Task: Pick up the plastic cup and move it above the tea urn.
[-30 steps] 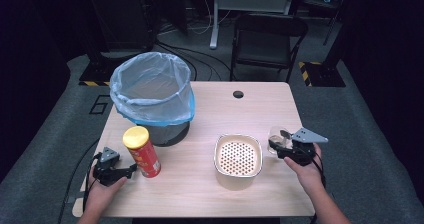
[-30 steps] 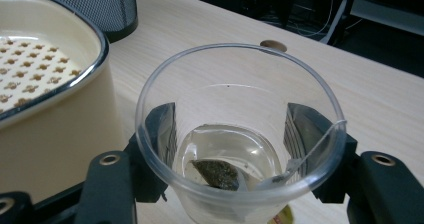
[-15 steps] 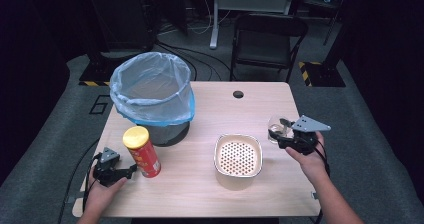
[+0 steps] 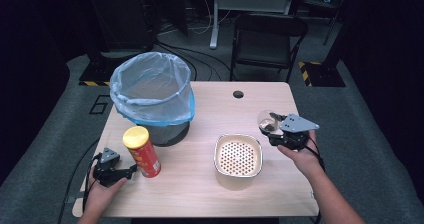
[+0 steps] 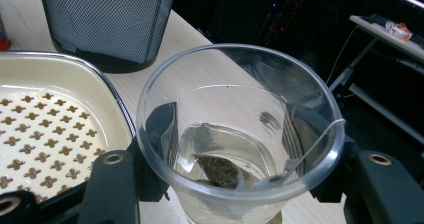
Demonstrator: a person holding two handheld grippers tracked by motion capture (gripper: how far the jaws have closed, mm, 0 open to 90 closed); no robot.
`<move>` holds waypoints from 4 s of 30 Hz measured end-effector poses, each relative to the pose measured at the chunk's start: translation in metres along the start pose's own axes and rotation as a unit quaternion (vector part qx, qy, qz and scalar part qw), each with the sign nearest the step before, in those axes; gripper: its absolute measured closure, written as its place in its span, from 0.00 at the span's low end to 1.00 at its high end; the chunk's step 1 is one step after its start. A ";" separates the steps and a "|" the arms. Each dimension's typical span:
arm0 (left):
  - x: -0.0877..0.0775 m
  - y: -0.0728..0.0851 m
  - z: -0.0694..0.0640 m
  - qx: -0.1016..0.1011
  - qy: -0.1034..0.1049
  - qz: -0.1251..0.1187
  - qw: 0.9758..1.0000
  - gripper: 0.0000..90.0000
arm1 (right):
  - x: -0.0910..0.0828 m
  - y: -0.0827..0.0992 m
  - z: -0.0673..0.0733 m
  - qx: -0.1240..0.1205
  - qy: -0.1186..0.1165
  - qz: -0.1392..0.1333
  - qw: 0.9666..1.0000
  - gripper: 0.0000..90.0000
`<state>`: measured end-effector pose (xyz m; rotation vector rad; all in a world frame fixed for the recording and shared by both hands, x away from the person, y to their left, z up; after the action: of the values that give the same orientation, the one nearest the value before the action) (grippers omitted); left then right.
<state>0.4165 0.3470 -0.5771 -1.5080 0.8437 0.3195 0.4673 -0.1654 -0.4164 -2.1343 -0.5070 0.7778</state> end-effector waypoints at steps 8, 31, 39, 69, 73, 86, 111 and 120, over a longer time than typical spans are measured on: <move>0.000 0.000 0.000 0.000 0.000 0.000 1.000 0.19 | 0.004 -0.009 0.012 -0.079 0.006 0.015 0.997 0.45; 0.000 0.000 0.000 0.000 0.000 0.000 1.000 0.19 | 0.007 -0.017 0.032 -0.228 0.046 0.046 0.972 0.46; 0.000 0.000 0.000 0.000 0.000 0.000 1.000 0.19 | 0.009 -0.015 0.047 -0.376 0.079 0.098 0.918 0.47; 0.000 0.000 0.000 0.000 0.000 0.001 1.000 0.19 | 0.015 -0.045 0.078 -0.729 0.086 0.086 0.674 0.47; 0.000 0.000 0.000 0.000 0.000 0.001 1.000 0.19 | 0.019 -0.030 0.090 -0.694 0.084 0.063 0.713 0.47; 0.000 0.000 0.000 0.000 0.000 0.000 1.000 0.19 | 0.019 -0.034 0.089 -0.768 0.072 0.076 0.631 0.47; 0.000 0.000 0.000 0.001 0.001 0.001 1.000 0.19 | 0.015 -0.041 0.091 -0.766 0.059 0.069 0.636 0.47; 0.000 0.000 0.000 0.001 0.001 0.001 1.000 0.19 | 0.012 -0.055 0.090 -0.722 0.099 0.052 0.683 0.46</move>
<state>0.4162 0.3469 -0.5771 -1.5053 0.8459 0.3186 0.4100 -0.0761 -0.4216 -3.6561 -1.1157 0.0098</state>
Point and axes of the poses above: each handheld gripper's, and its own axes: x roughly forward along the jaws, y roughly out of its underside, z roughly to its left, the point moved 7 cm from there along x, roughly forward along the jaws, and after that the axes turned 10 degrees about -x, right-handed, at the moved point
